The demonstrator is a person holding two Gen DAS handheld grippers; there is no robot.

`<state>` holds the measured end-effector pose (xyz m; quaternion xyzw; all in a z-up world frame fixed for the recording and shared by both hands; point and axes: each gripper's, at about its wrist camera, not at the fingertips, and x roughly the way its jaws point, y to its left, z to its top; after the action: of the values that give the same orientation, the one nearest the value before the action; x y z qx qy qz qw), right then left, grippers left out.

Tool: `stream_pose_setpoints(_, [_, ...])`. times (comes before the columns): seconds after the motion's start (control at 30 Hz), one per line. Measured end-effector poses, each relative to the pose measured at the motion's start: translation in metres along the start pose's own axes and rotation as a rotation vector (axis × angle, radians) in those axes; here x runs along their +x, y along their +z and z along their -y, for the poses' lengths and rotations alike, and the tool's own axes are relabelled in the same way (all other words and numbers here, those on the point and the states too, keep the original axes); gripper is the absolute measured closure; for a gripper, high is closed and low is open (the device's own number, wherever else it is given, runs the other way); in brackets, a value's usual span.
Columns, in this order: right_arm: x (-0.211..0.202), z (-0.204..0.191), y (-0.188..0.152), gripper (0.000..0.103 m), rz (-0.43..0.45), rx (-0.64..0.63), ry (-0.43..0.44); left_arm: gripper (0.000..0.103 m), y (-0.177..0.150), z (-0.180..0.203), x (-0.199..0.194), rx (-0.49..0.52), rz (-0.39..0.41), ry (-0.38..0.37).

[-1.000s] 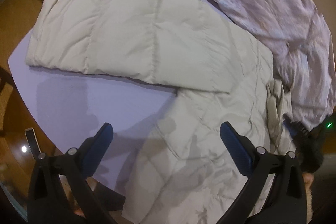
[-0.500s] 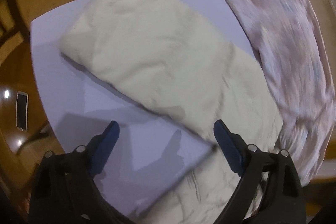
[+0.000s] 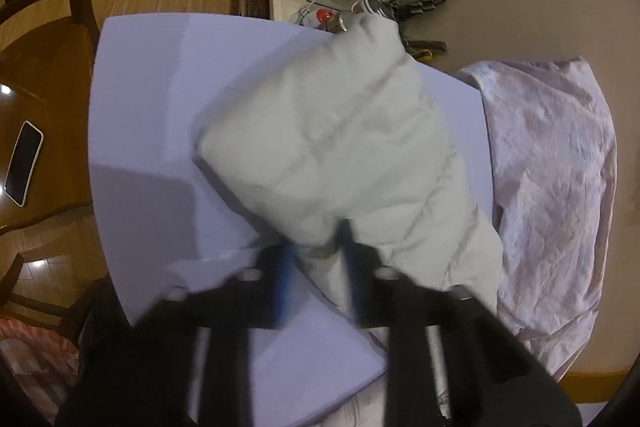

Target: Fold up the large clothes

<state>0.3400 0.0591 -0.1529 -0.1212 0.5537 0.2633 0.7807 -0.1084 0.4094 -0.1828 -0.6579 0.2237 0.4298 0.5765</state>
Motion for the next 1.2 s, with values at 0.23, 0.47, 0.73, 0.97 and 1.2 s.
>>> stream_pose_setpoints(0.23, [-0.003,-0.012,-0.005,0.062,0.013,-0.029,-0.043,0.100,-0.002,0.047,-0.032,0.183,0.075,-0.070])
stream_pose_setpoints(0.47, [-0.004,-0.026,-0.012,0.062,0.042,-0.080,-0.074,0.101,-0.037,0.151,-0.080,0.510,0.137,-0.266])
stream_pose_setpoints(0.73, [-0.042,-0.002,-0.024,0.049,0.068,-0.017,0.029,0.101,-0.146,0.260,-0.106,0.878,0.060,-0.481])
stream_pose_setpoints(0.97, [-0.081,0.048,-0.043,0.046,0.161,0.058,0.021,0.101,-0.262,0.313,-0.083,1.089,-0.123,-0.571])
stream_pose_setpoints(1.2, [-0.097,0.124,-0.073,0.045,0.160,0.214,-0.042,0.101,-0.351,0.322,-0.036,1.214,-0.286,-0.512])
